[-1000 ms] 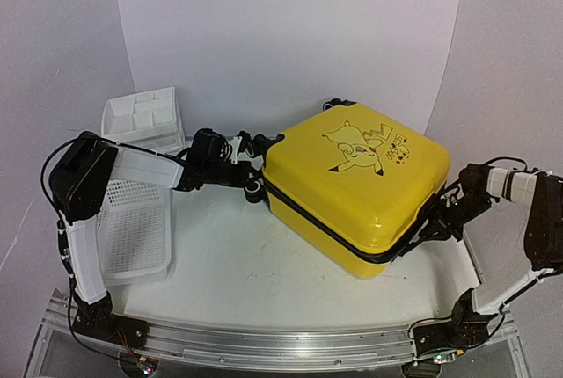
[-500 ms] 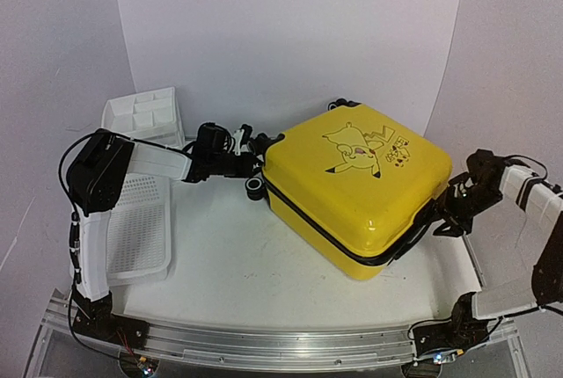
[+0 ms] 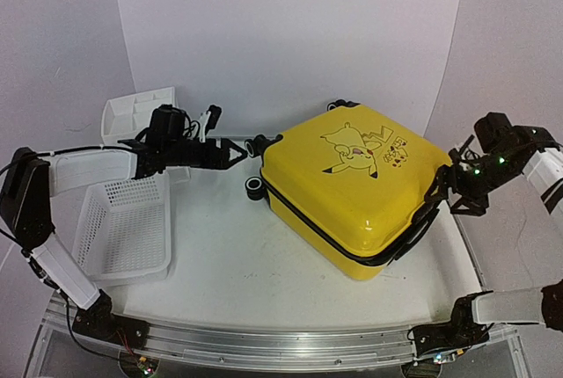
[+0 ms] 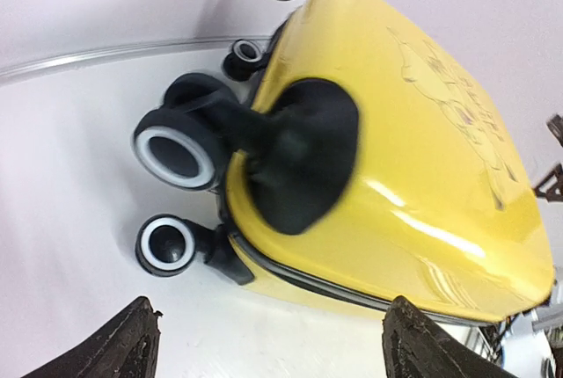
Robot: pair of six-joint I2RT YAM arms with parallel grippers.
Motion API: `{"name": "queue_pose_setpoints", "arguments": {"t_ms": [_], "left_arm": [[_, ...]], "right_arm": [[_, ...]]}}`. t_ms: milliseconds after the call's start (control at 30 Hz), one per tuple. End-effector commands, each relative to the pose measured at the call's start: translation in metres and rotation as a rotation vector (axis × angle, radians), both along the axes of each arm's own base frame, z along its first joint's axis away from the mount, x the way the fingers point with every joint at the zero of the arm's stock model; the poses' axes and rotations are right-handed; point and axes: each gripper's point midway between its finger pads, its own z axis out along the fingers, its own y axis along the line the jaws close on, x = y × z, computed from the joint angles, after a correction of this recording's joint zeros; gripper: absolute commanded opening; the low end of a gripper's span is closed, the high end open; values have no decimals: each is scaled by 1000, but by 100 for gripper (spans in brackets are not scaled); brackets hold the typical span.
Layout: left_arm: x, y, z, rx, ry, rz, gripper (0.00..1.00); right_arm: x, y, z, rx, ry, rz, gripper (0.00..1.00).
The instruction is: Open, take out, and arrange the luggage
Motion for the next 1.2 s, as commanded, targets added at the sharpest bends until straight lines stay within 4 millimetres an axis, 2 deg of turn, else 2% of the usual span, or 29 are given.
{"name": "queue_pose_setpoints", "arguments": {"t_ms": [0, 33, 133, 233, 267, 300, 333, 433, 533, 633, 700, 800, 933, 1067, 1167], "left_arm": [[-7, -7, 55, 52, -75, -105, 89], [-1, -10, 63, 75, -88, -117, 90], [28, -23, 71, 131, -106, -141, 90], [61, -41, 74, 122, -96, -171, 88], [70, -49, 87, 98, -118, -191, 87], [75, -58, 87, 80, -119, -219, 87], [85, -67, 75, 68, -92, -237, 87], [95, -89, 66, -1, -42, -310, 84], [91, -105, 54, -27, -14, -383, 85], [73, -113, 36, 13, -4, -435, 86], [61, -112, 26, 30, 19, -450, 86], [41, -107, 9, 40, 92, -471, 83], [6, -108, -7, 83, 153, -491, 80], [-49, -126, -26, 117, 229, -559, 77], [-97, -143, -28, 144, 227, -618, 76]], "right_arm": [[3, 48, 28, -15, -78, 214, 88], [1, 62, 31, -1, -76, 260, 89], [-7, 105, 34, -12, -90, 395, 92], [-22, 149, 31, -77, -106, 551, 92], [-27, 165, 29, -91, -108, 594, 92], [-34, 184, 27, -86, -110, 647, 92], [-46, 205, 22, -79, -110, 707, 92], [-61, 248, 2, -60, -85, 788, 92], [-60, 261, -15, -77, -76, 783, 92], [-54, 258, -29, -88, -89, 730, 92], [-49, 247, -32, -124, -115, 679, 93], [-31, 213, -38, -241, -184, 567, 97], [-13, 157, -48, -301, -171, 398, 98], [-5, 112, -48, -339, -169, 348, 98], [-1, 89, -35, -388, -206, 374, 98]]}}
